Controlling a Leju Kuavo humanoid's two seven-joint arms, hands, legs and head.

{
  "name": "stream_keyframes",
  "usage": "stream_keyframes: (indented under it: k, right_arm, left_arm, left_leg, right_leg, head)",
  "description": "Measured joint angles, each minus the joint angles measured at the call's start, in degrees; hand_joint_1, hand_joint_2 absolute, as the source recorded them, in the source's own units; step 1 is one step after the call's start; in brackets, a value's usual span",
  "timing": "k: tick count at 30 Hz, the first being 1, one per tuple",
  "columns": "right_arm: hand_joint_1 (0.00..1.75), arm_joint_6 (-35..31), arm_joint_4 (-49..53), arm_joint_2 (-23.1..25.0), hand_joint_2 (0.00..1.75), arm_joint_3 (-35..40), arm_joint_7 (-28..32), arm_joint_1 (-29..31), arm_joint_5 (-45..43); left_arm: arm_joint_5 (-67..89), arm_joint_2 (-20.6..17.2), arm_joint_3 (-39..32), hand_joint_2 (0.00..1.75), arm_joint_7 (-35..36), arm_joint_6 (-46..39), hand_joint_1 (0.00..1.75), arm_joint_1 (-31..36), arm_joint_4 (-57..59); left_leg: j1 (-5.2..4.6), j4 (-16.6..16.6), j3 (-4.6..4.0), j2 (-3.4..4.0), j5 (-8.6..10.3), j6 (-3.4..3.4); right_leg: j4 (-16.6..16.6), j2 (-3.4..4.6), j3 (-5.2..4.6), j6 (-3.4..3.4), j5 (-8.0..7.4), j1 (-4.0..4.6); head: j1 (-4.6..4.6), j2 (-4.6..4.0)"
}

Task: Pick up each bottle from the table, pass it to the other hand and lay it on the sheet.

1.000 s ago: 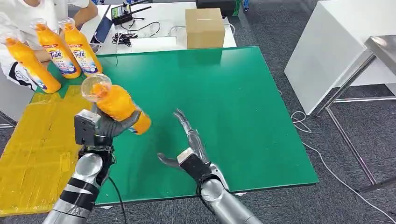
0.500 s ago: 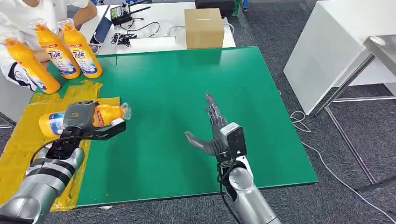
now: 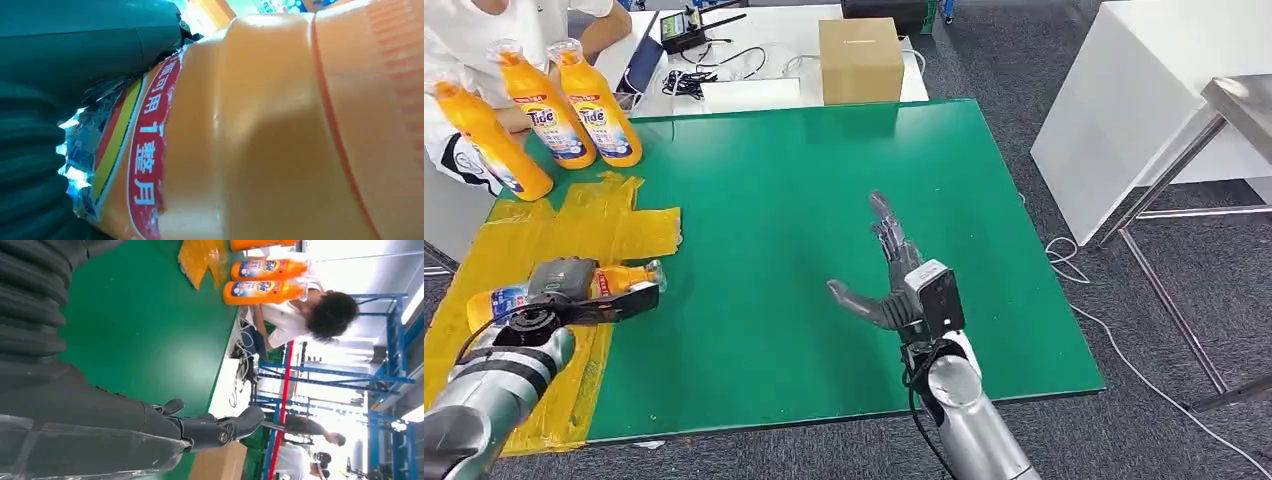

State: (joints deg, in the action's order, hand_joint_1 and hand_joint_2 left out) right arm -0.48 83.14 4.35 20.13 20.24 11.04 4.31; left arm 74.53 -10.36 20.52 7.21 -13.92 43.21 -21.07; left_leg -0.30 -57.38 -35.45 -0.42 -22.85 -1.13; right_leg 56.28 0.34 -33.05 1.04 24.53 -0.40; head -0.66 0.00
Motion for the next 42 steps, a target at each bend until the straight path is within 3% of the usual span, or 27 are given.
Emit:
stream_keyframes:
  k: [1,25,32,36,42]
  right_arm:
    - [0.0,0.0,0.0,-0.1,1.75,0.0,0.0,-0.1,0.0]
    - [0.0,-2.2,-0.3,-0.7,1.75,1.2,0.2,-0.2,0.4]
    - [0.0,-3.7,-0.2,-0.7,1.75,1.2,0.7,-1.3,1.3]
    - [0.0,-6.3,1.6,-1.0,1.75,0.7,1.2,-3.8,3.6]
    - [0.0,-7.4,6.7,-1.9,1.75,-2.0,1.7,-9.2,3.7]
  left_arm:
    - [-0.2,0.0,-0.3,1.75,-0.2,-0.2,0.0,0.0,0.2]
    - [-7.4,2.8,-9.2,1.75,-8.1,-12.4,0.0,-3.3,1.5]
    - [-13.9,5.4,-12.5,1.75,-16.9,-14.4,0.0,-4.1,-0.3]
    - [-25.5,7.6,-13.6,1.75,-27.1,-11.3,0.0,-7.8,-9.1]
    - [-43.4,8.5,-12.0,1.75,-28.1,-1.1,0.0,-19.2,-35.0]
  left_leg:
    - [0.0,0.0,0.0,0.0,0.0,0.0]
    - [0.0,0.0,0.0,-0.1,0.07,0.04]
    - [0.0,0.0,-0.02,-0.07,0.06,0.04]
    - [-0.01,0.0,-0.03,-0.16,0.06,0.03]
    - [-0.02,0.0,-0.08,-0.03,-0.06,0.05]
  right_leg:
    - [0.0,0.0,0.0,0.0,0.0,0.0]
    - [0.0,-0.04,0.04,0.0,0.0,0.0]
    - [0.0,-0.03,-0.03,0.0,0.0,-0.01]
    - [0.0,-0.07,-0.01,0.01,0.0,-0.02]
    - [0.0,0.02,-0.09,0.01,0.01,-0.02]
  head:
    - [0.0,0.0]
    - [0.0,0.0]
    - [0.0,0.0]
    - [0.0,0.0]
    - [0.0,0.0]
